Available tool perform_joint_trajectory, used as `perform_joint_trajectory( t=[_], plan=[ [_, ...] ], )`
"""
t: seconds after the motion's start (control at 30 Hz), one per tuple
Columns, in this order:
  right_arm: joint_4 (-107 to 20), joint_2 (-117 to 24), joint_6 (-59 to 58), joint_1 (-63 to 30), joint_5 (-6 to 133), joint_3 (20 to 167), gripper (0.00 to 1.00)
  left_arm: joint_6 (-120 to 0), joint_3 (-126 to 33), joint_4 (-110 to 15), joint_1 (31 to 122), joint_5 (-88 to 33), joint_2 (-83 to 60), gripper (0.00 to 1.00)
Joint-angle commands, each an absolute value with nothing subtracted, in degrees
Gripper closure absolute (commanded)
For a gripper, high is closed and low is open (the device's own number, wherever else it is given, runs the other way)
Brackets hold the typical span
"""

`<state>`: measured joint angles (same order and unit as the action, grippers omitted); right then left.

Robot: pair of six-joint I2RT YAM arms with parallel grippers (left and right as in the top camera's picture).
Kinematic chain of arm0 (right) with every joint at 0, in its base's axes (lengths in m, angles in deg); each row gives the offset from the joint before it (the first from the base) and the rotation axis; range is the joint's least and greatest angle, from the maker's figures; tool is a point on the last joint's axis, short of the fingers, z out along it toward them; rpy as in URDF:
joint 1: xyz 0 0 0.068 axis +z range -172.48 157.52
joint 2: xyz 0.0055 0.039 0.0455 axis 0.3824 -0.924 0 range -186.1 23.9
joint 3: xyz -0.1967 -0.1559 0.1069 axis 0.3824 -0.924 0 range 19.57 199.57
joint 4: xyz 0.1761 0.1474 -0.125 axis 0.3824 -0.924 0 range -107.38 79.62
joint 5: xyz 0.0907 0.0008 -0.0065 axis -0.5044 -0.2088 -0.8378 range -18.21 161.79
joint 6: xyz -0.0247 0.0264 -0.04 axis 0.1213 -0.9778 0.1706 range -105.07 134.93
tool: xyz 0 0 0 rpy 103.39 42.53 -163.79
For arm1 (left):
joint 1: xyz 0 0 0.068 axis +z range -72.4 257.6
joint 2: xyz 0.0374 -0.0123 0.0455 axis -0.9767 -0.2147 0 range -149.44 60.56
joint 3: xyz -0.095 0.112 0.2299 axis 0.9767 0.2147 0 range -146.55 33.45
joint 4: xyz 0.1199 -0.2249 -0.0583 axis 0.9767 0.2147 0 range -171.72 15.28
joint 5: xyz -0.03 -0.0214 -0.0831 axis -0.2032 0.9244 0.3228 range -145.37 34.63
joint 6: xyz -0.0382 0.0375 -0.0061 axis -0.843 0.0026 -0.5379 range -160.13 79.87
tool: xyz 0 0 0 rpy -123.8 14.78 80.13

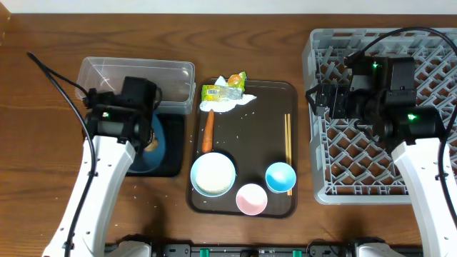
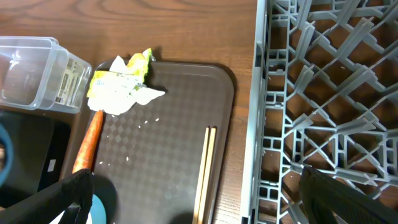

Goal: Sort waste into correct bins and load items into the dishwasher rack

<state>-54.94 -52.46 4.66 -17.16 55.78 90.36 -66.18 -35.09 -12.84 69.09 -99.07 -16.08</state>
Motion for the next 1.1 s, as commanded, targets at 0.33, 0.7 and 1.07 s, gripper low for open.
perform_joint_trajectory(
  t=[0.33, 0.7, 1.07],
  plan=[
    [-53.4, -52.5, 4.0, -18.0, 55.9, 91.2, 0.01, -69.2, -34.6, -10.6, 57.4, -118.6, -18.7, 0.94],
    [-54.0, -52.5, 4.1, -18.0, 55.9, 91.2, 0.01, -68.9, -34.6, -8.4, 53.4, -129.6, -23.6, 0.94],
    [-53.9, -52.5, 4.1, -18.0, 55.9, 91.2, 0.01, -68.9, -34.7, -8.5, 53.4, -129.5, -21.3, 0.94]
  ],
)
